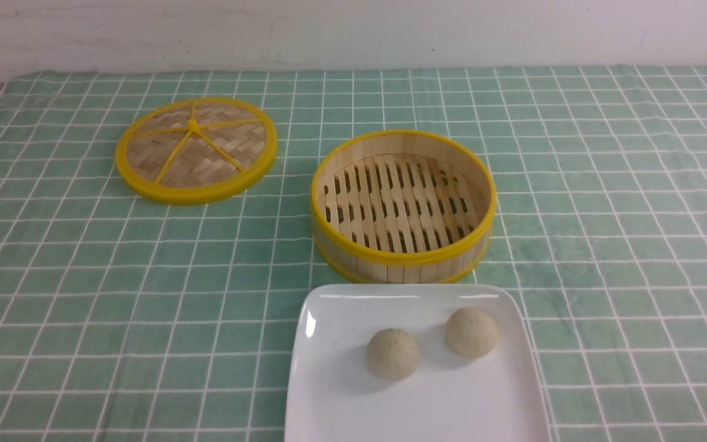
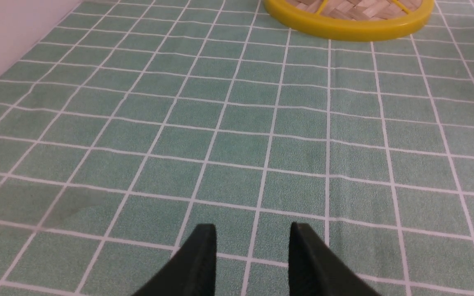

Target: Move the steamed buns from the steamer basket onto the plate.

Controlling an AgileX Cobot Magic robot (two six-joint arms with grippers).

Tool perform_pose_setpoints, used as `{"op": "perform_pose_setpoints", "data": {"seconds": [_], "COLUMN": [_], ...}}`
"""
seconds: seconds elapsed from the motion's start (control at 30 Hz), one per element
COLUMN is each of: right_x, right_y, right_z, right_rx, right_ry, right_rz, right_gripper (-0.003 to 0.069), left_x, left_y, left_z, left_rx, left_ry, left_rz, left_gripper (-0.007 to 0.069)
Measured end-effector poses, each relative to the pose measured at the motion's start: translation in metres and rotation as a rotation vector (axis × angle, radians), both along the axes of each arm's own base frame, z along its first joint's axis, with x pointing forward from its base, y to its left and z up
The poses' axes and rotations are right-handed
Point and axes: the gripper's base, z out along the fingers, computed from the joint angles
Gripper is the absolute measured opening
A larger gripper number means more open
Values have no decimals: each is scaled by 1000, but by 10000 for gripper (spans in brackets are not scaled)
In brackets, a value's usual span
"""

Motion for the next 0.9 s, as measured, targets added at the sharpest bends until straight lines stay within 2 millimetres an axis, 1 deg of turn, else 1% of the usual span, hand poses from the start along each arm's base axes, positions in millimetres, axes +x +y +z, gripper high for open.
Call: {"op": "perform_pose_setpoints", "data": {"seconds": [0.17, 0.9], "right_x": [-1, 0], "right_y": [4, 2], "right_z": [0, 0], "right_rx": [-27, -74], "right_ry": [-4, -8], "right_rz": [89, 86], "right_gripper": [585, 585], "left_x": [0, 0], "left_y": [0, 0], "left_z": [0, 0], "left_rx": [0, 0], "left_ry": [0, 0], "left_rz": [0, 0], "left_gripper": [277, 277]}}
